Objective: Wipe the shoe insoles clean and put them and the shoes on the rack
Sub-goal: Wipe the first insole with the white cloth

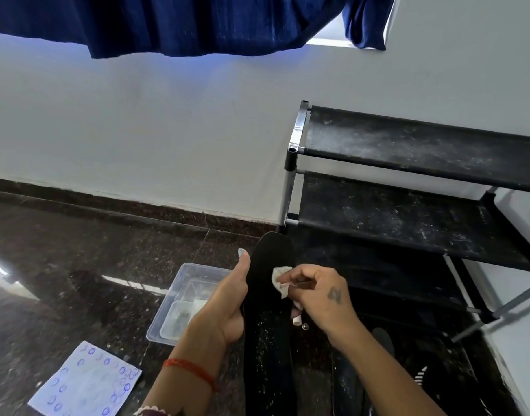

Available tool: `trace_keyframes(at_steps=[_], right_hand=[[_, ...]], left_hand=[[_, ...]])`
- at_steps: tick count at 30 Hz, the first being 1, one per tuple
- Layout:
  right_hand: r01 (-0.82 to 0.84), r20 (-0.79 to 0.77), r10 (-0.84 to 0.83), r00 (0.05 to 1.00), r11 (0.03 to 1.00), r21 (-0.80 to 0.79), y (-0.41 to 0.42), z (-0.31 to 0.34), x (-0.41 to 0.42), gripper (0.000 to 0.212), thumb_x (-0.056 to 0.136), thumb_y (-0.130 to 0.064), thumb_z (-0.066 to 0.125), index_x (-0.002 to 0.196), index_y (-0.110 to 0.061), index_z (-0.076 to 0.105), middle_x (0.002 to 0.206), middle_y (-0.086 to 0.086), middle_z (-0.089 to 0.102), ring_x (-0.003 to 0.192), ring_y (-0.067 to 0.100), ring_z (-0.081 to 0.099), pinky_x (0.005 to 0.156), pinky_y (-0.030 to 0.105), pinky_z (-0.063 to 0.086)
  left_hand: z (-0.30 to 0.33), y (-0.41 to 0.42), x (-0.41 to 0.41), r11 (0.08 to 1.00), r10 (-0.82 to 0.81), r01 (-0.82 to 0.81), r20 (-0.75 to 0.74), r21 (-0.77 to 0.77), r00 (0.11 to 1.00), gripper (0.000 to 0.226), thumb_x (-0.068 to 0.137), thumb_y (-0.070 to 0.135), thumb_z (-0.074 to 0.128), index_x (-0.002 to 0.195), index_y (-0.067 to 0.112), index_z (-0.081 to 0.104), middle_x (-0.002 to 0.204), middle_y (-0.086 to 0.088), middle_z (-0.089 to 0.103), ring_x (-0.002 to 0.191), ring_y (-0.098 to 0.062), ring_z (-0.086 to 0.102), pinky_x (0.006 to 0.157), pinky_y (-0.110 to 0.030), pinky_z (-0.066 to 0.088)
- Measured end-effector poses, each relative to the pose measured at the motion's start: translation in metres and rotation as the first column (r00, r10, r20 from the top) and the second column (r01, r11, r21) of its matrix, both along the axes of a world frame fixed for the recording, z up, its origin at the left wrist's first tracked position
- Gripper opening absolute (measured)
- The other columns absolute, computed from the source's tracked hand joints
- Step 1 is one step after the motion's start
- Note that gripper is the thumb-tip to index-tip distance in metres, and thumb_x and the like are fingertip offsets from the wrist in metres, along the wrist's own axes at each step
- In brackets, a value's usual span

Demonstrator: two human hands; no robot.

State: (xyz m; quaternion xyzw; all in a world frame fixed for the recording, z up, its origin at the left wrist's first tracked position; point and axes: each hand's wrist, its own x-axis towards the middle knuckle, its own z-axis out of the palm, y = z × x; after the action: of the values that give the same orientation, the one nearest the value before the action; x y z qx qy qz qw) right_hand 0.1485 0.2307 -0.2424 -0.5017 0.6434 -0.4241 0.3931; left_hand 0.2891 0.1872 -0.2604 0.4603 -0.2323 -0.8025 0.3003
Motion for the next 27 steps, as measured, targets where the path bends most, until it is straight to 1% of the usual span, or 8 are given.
trace_keyframes(at_steps=[2, 5, 8, 11, 16, 22, 25, 27], right_hand=[[0.05, -0.05, -0.051, 0.997, 0.998, -0.025, -0.005, -0.006, 0.004, 0.037, 0.074, 0.011, 0.058, 0.067, -0.023, 0.071, 0.071, -0.007, 0.066, 0.046, 0.005, 0.061, 0.043, 0.018, 0.049], [0.192, -0.106, -0.207, 0.973, 0.972, -0.139, -0.015, -0.009, -0.001, 0.034, 0.074, 0.004, 0.065, 0.07, -0.029, 0.07, 0.073, -0.018, 0.065, 0.067, -0.004, 0.062, 0.06, 0.005, 0.045], [0.221, -0.153, -0.243, 0.958, 0.964, -0.147, -0.018, -0.015, -0.003, 0.025, 0.076, -0.001, 0.066, 0.077, -0.026, 0.072, 0.076, -0.018, 0.064, 0.08, 0.001, 0.061, 0.069, 0.006, 0.045], [0.118, -0.429, -0.201, 0.881, 0.97, -0.212, -0.017, -0.022, 0.002, 0.027, 0.077, -0.004, 0.065, 0.085, -0.029, 0.073, 0.087, -0.012, 0.065, 0.089, 0.001, 0.054, 0.071, 0.0, 0.037], [-0.037, -0.266, -0.042, 0.963, 0.957, -0.286, -0.017, -0.016, 0.013, 0.029, 0.076, 0.002, 0.067, 0.094, -0.021, 0.073, 0.091, -0.009, 0.071, 0.08, -0.004, 0.064, 0.076, 0.004, 0.045], [-0.365, -0.362, 0.262, 0.895, 0.896, -0.254, -0.006, -0.008, 0.009, 0.033, 0.076, 0.009, 0.057, 0.084, -0.018, 0.075, 0.086, -0.007, 0.071, 0.08, 0.001, 0.065, 0.068, 0.008, 0.049], [-0.441, -0.484, 0.323, 0.813, 0.885, -0.151, -0.002, -0.007, -0.004, 0.029, 0.073, 0.006, 0.055, 0.077, -0.015, 0.075, 0.083, 0.0, 0.07, 0.069, 0.007, 0.064, 0.059, 0.011, 0.05], [-0.307, -0.551, 0.136, 0.823, 0.923, -0.231, -0.002, -0.007, -0.009, 0.02, 0.077, -0.013, 0.055, 0.076, -0.018, 0.074, 0.08, -0.002, 0.07, 0.07, 0.007, 0.062, 0.064, 0.01, 0.045]], left_hand=[[0.003, 0.001, -0.001, 1.0, -0.027, 0.027, -0.038, -0.008, 0.999, 0.08, 0.086, 0.071, 0.03, 0.117, 0.005, 0.065, 0.113, -0.025, 0.066, 0.105, -0.039, 0.063, 0.095, -0.051, 0.048], [0.007, 0.003, -0.002, 0.997, -0.081, 0.079, -0.109, -0.019, 0.991, 0.082, 0.084, 0.073, 0.031, 0.118, 0.005, 0.064, 0.118, -0.028, 0.062, 0.112, -0.045, 0.057, 0.088, -0.053, 0.051], [0.009, 0.006, -0.005, 0.988, -0.156, 0.155, -0.098, -0.014, 0.983, 0.079, 0.085, 0.072, 0.031, 0.119, 0.008, 0.063, 0.116, -0.024, 0.064, 0.106, -0.042, 0.062, 0.081, -0.046, 0.053], [0.008, 0.008, -0.007, 0.989, -0.143, 0.146, -0.088, 0.02, 0.986, 0.079, 0.087, 0.071, 0.028, 0.109, 0.005, 0.065, 0.099, -0.022, 0.07, 0.081, -0.034, 0.07, 0.075, -0.043, 0.056], [0.002, 0.007, -0.009, 0.995, -0.08, 0.086, -0.098, 0.059, 0.992, 0.082, 0.085, 0.073, 0.029, 0.112, 0.005, 0.065, 0.099, -0.021, 0.07, 0.084, -0.033, 0.069, 0.076, -0.045, 0.055], [0.007, 0.008, -0.003, 0.998, -0.009, 0.018, -0.143, 0.066, 0.99, 0.073, 0.093, 0.063, 0.025, 0.097, 0.001, 0.065, 0.079, -0.021, 0.071, 0.067, -0.03, 0.071, 0.053, -0.035, 0.057], [0.008, 0.007, -0.002, 0.996, 0.016, -0.002, -0.16, 0.087, 0.987, 0.073, 0.092, 0.064, 0.024, 0.111, 0.006, 0.063, 0.098, -0.022, 0.071, 0.081, -0.035, 0.07, 0.067, -0.046, 0.059], [0.009, 0.006, -0.001, 0.996, 0.011, 0.002, -0.149, 0.087, 0.989, 0.075, 0.091, 0.067, 0.022, 0.118, 0.008, 0.061, 0.11, -0.025, 0.066, 0.094, -0.039, 0.065, 0.083, -0.053, 0.052]])
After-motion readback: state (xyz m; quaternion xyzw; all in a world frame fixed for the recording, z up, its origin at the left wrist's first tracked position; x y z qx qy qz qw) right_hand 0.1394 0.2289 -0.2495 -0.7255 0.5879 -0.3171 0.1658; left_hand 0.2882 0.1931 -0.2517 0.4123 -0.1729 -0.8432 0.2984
